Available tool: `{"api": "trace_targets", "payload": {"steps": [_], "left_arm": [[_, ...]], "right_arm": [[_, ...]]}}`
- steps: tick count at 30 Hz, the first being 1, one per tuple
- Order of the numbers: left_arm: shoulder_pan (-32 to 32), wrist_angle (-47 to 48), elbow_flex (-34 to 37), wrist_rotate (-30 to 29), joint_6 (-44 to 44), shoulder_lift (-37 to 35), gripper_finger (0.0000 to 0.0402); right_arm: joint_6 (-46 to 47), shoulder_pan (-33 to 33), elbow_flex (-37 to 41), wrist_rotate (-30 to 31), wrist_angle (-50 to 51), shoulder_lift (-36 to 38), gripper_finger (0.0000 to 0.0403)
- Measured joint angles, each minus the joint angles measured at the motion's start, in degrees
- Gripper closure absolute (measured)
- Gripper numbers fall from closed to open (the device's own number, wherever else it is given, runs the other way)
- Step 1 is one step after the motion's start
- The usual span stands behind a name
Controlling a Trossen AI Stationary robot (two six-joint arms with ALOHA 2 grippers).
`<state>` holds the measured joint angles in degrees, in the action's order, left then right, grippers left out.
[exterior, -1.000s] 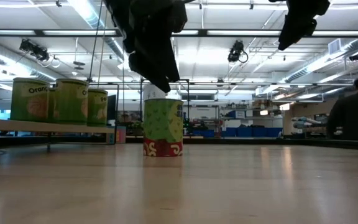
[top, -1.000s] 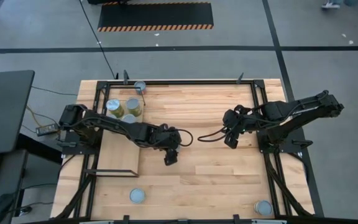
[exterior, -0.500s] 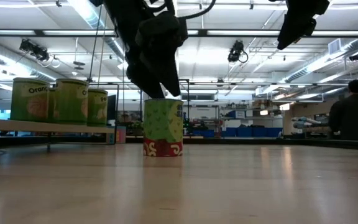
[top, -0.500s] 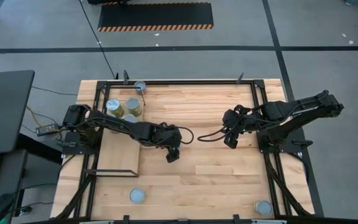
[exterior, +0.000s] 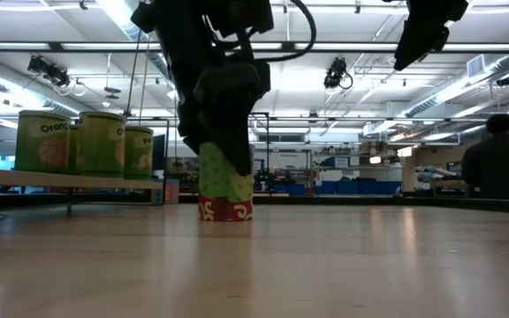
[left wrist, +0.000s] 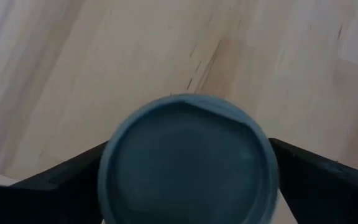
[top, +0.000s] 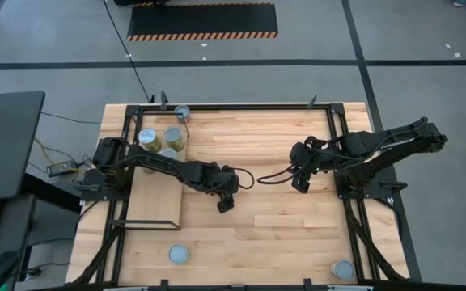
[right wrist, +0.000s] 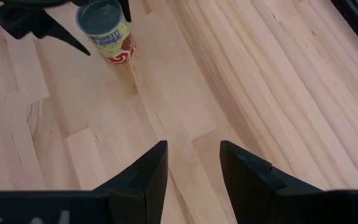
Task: Pick and place cans onto a shelf
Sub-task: Put the canned spaghetti sauce on the shelf
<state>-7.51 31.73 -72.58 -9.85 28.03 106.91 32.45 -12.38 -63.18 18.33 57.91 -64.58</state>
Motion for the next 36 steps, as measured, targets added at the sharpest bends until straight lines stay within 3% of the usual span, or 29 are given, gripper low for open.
{"api": "trace_targets", "payload": {"steps": [5, 11, 18, 26, 29, 36], "left_arm": [[0.0, -1.31, 0.0, 0.03, -0.08, -0.08, 0.0035], [0.0, -1.23, -0.94, 1.97, -3.44, -0.08, 0.012], [-1.01, 6.52, -11.38, 7.03, -22.09, -3.44, 0.0121], [-6.29, 18.76, -25.53, 6.83, -43.16, -8.33, 0.0121], [-8.51, 23.21, -27.53, 4.15, -43.29, -9.16, 0.012], [-11.14, 42.04, -28.13, 2.44, -26.51, -11.55, 0.0121]], "right_arm": [[-0.04, 0.0, 0.0, -0.21, 0.01, -0.02, 0.0249], [-1.19, 0.0, 0.0, -0.59, 0.02, -0.02, 0.0249], [-2.35, 0.02, 0.0, -0.72, -0.05, 0.0, 0.0249], [-5.11, 0.0, 0.0, -1.01, -0.94, -0.02, 0.0249], [-5.42, 0.02, 0.0, -1.01, -1.38, -0.02, 0.0249], [-5.51, 0.01, 0.0, -0.99, -2.47, -0.02, 0.0249]]}}
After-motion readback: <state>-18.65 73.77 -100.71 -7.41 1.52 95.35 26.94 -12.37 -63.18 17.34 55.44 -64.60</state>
